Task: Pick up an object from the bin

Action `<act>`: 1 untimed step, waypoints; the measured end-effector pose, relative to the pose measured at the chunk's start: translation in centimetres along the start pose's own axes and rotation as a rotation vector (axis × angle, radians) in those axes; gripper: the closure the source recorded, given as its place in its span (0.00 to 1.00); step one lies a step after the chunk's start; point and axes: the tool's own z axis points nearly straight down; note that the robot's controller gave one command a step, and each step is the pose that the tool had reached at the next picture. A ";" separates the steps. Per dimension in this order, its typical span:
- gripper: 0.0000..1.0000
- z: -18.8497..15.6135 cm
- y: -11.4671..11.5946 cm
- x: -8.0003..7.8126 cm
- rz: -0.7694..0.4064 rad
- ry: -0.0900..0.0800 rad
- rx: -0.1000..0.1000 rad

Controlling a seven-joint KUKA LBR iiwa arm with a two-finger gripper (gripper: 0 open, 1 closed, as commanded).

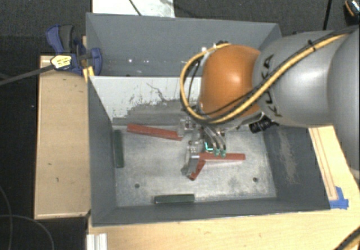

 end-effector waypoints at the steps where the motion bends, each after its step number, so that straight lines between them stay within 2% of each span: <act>1: 0.00 -2.4 1.1 2.9 -0.255 -0.005 0.001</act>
Offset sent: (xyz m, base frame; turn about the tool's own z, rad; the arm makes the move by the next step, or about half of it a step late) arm -0.0291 0.0104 0.0237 -0.2544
